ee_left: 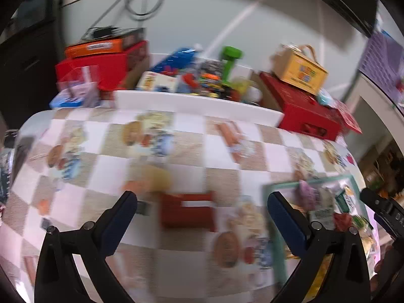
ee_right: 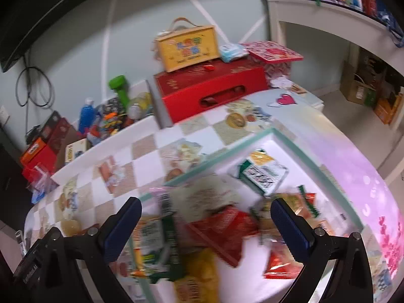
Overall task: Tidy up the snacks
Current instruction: 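Move both open tools back toward the cream cup bread and the red box, then reach the left tool to the cream cup bread while the right tool reaches the red box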
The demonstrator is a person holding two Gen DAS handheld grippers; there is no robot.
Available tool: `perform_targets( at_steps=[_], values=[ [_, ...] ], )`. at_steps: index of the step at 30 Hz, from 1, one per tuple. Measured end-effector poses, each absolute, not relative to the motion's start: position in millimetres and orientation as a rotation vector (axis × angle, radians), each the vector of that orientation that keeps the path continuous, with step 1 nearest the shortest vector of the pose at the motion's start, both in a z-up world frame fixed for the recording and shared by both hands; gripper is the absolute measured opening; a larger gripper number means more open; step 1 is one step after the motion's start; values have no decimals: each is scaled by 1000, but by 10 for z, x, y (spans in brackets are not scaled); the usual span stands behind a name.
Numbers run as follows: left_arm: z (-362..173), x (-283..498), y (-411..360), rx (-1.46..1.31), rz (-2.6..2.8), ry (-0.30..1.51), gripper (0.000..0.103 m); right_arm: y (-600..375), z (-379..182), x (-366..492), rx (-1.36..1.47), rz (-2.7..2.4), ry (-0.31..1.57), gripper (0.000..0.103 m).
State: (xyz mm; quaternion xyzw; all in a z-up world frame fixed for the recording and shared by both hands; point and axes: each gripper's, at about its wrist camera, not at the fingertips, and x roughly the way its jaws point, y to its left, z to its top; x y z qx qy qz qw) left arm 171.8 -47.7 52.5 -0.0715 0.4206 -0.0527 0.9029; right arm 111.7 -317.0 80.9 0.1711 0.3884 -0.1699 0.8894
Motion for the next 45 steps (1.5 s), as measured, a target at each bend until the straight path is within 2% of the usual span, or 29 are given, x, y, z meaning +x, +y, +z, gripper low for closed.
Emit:
perform_targets(
  at_steps=[8,24,34,45],
  values=[
    [306,1764,190,-248,-24,939,103,-2644,792,1297,297,-224,819,103],
    [-106,1911,734,-261,73,1011,103,-1413,364,1722,131,35,910,103],
    [-257,2007,924,-245,98,1024,103,-1131,5,1895,60,51,976,103],
    [-316,2047,1009,-255,111,1026,103,-962,-139,1958,23,72,995,103]
  ],
)
